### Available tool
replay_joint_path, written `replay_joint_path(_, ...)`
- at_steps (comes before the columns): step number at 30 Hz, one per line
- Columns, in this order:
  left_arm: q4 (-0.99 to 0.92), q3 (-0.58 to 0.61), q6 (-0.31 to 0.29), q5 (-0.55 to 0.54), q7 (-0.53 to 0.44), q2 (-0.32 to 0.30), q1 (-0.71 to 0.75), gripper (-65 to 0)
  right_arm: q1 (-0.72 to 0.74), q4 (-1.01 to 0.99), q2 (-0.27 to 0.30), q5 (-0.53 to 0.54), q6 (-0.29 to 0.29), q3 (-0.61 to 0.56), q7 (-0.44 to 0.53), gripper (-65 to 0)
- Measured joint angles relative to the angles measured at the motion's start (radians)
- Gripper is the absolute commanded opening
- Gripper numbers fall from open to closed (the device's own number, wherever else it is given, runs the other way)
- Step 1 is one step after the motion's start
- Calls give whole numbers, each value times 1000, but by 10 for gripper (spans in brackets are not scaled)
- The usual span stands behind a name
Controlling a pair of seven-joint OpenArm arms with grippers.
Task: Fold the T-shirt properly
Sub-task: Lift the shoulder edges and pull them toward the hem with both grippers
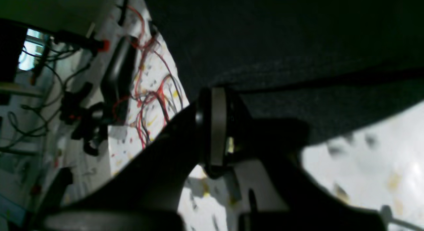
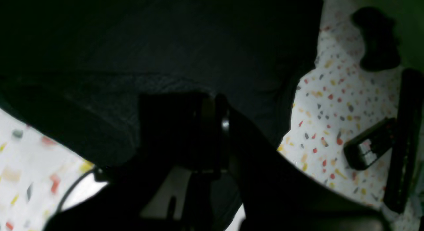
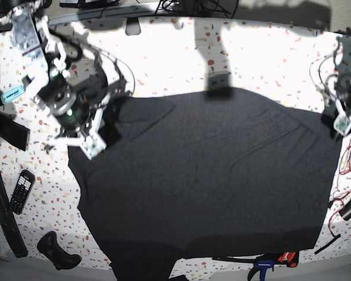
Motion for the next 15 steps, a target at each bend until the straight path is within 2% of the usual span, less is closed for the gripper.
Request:
replay_joint_path(3,0,0,-36,-41,23,0,-47,-650,72,-51,-32,37,0,1,2,-650)
replay_joint_path(6,-6,0,-82,-69,94,9,-97,-650,137,-119,-89,35,-3,1,1,-650)
replay_joint_path(9,-27,0,-93,-90,143,35,-144,-650,204,-203,-146,36,0,0,-4,-650)
replay_joint_path(15,-159,0,-103,-93,145,114,-238,-650,342,-335,-219,26,0,2,-3,-650)
